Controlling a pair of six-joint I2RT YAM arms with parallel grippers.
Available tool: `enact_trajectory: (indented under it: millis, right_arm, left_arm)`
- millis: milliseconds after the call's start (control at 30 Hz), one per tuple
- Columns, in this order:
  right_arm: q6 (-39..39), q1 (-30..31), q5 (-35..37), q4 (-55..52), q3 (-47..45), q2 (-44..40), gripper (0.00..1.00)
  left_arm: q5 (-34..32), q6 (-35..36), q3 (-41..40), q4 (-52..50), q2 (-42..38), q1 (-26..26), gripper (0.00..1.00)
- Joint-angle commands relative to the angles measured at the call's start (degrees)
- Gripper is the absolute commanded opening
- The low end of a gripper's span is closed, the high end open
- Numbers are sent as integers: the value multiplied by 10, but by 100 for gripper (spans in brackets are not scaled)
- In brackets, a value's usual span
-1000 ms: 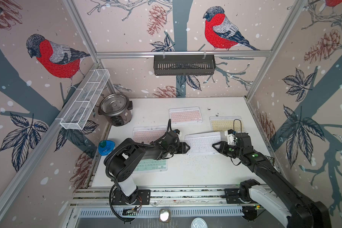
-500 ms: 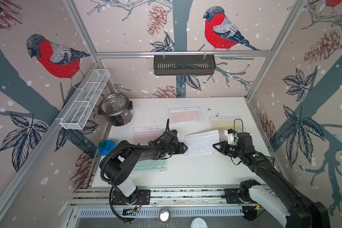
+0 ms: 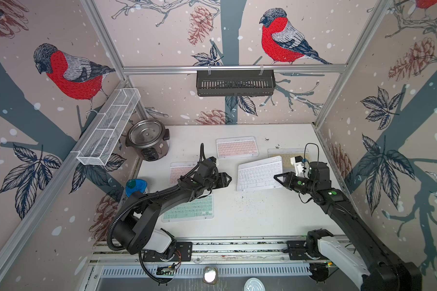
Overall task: Stack the numeric keypads
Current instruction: Pick up the numeric keypad from the center of the board, then place the numeric keypad at the numeric keypad.
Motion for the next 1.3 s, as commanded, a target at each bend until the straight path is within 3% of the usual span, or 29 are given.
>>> enact_trajectory:
  millis: [0,433,567,967,1267]
  right_arm:
    - [3,-4,-34,76,25,18,6]
    - [8,-9,-75,260,119,194,6]
    - [15,-6,-94,317,164,285,6]
    - [-30,16,-135,290,377,555,6]
    - [-28,29,-154,265,477,670,6]
  left_arm:
    - [-24,12,-3,-28,-21,7,62]
    - [-64,8,-19,-69,-60,67,64]
    - [-64,8,-26,-75,-67,83,64]
    - [-75,23,-40,-85,-82,110,66]
    - [-78,32,-40,-90,-67,119,66]
